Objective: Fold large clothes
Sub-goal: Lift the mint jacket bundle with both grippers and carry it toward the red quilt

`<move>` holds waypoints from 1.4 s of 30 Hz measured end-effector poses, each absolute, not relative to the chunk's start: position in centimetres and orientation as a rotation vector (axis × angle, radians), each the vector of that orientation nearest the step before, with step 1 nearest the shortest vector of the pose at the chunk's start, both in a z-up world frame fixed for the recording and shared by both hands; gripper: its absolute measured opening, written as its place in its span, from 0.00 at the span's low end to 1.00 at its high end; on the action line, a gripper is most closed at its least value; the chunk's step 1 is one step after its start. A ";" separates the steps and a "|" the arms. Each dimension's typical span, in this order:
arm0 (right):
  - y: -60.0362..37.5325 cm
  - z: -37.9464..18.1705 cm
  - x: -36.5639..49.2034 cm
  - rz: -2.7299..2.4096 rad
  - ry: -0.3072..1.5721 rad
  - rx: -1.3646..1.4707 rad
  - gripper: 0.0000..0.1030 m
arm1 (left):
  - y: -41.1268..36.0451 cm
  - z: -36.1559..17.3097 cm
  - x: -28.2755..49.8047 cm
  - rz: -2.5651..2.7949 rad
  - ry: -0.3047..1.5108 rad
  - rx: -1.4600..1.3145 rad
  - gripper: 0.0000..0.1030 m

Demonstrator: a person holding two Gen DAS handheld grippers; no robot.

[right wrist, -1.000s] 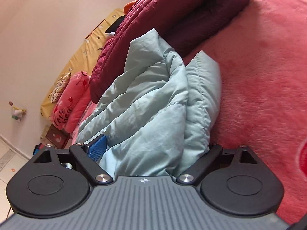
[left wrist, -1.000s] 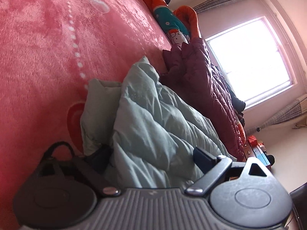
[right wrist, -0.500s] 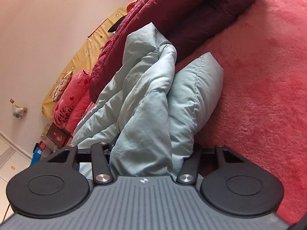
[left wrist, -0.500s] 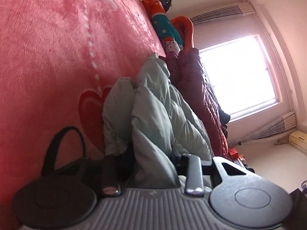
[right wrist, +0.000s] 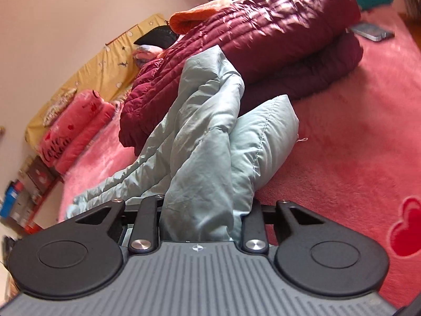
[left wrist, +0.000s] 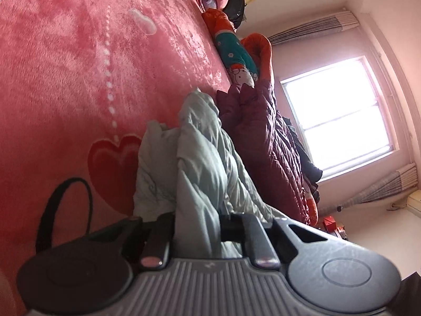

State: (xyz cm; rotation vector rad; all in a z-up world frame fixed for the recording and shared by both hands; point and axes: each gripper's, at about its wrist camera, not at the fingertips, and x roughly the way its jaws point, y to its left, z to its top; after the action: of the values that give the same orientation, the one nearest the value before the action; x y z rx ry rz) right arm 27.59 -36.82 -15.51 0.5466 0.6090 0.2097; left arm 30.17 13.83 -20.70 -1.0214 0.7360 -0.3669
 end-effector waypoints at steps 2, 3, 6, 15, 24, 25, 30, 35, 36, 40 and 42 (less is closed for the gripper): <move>-36.2 -13.9 26.8 0.195 0.628 0.496 0.31 | 14.0 -18.8 30.1 -0.362 0.759 -1.011 0.06; -35.8 -13.0 26.5 0.189 0.637 0.461 0.30 | 13.9 -17.7 30.2 -0.361 0.766 -1.007 0.05; -35.6 -10.0 25.5 0.192 0.636 0.400 0.28 | 13.2 -13.8 30.7 -0.391 0.760 -0.968 0.03; -39.8 -0.8 23.7 0.201 0.502 0.355 0.26 | 8.5 -4.0 33.9 -0.591 0.655 -0.923 0.03; -42.9 9.7 29.1 0.184 0.266 0.163 0.25 | 4.5 2.3 40.9 -0.682 0.584 -0.886 0.03; -43.5 11.2 30.1 0.189 0.233 0.158 0.25 | 4.3 3.7 42.0 -0.699 0.562 -0.871 0.03; -45.6 16.2 34.8 0.192 0.066 0.127 0.25 | 2.6 11.9 47.6 -0.740 0.407 -0.726 0.03; -48.4 15.1 40.5 0.121 0.003 0.141 0.25 | -0.3 13.5 53.5 -0.702 0.345 -0.620 0.03; -48.9 14.0 41.8 0.105 0.024 0.155 0.25 | -1.0 12.9 54.5 -0.694 0.350 -0.604 0.03; -51.3 7.5 47.6 0.037 0.183 0.201 0.25 | -4.1 7.5 59.4 -0.621 0.471 -0.572 0.04; -52.7 3.3 50.7 -0.005 0.301 0.239 0.25 | -5.7 4.1 61.3 -0.563 0.562 -0.532 0.04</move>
State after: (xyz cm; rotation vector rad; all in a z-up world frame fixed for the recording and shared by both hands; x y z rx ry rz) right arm 50.68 -52.70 3.35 0.2388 0.3011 -0.0046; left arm 61.26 -5.66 4.08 -0.5322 0.5621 -0.5625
